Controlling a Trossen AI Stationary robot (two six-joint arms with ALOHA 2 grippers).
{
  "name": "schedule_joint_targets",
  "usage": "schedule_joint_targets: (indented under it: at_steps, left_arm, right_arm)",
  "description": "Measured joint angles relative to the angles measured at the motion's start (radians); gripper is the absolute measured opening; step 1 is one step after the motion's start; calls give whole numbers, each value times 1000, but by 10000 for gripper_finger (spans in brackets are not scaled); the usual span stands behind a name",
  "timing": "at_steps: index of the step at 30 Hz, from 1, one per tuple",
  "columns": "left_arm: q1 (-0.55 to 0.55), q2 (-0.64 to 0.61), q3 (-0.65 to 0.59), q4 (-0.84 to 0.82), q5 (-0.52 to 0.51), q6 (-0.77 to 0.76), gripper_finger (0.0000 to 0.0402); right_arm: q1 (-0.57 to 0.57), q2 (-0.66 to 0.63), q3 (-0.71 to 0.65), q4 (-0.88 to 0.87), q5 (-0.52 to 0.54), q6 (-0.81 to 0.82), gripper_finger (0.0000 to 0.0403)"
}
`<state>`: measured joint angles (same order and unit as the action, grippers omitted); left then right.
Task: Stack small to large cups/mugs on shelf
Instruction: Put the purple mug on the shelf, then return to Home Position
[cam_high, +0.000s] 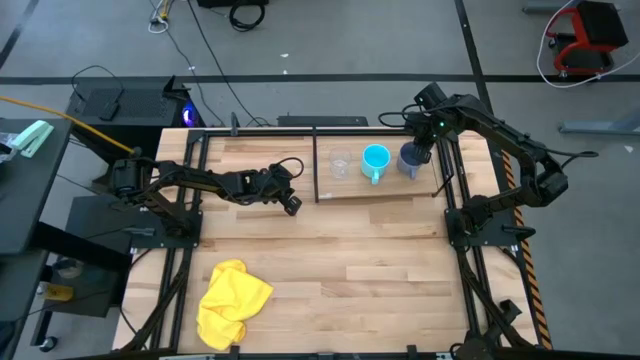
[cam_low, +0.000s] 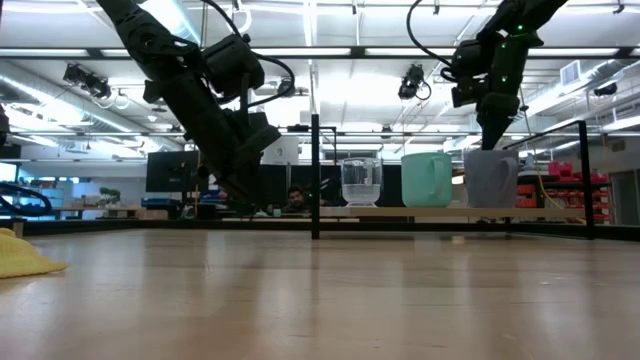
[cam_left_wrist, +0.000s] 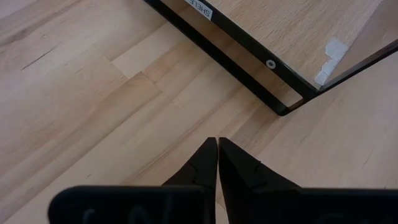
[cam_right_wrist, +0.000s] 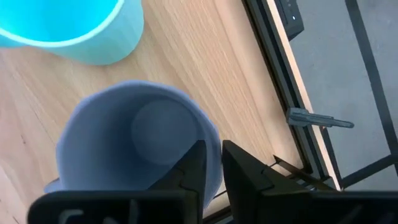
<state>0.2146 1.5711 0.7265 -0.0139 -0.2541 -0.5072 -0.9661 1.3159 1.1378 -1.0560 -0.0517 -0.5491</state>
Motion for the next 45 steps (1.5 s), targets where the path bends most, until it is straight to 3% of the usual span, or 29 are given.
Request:
schedule_joint_targets:
  at_steps: [6, 15, 24, 30, 37, 45]
  left_arm:
    - [0, 0, 0, 0, 0, 0, 18]
    - [0, 0, 0, 0, 0, 1, 31]
    - [0, 0, 0, 0, -14, 4, 20]
    - [3, 0, 0, 4, -23, 6, 21]
    - [3, 0, 0, 4, -23, 0, 31]
    - [-5, 0, 0, 3, -4, -5, 24]
  right_arm:
    - [0, 0, 0, 1, 41, 8, 68]
    - [0, 0, 0, 4, 43, 16, 74]
    - [30, -21, 25, 4, 35, 92, 74]
    - [155, -72, 184, -47, -38, 221, 74]
    - [359, -143, 398, -2, -147, 482, 74]
    - [653, -265, 421, 31, -160, 644, 74]
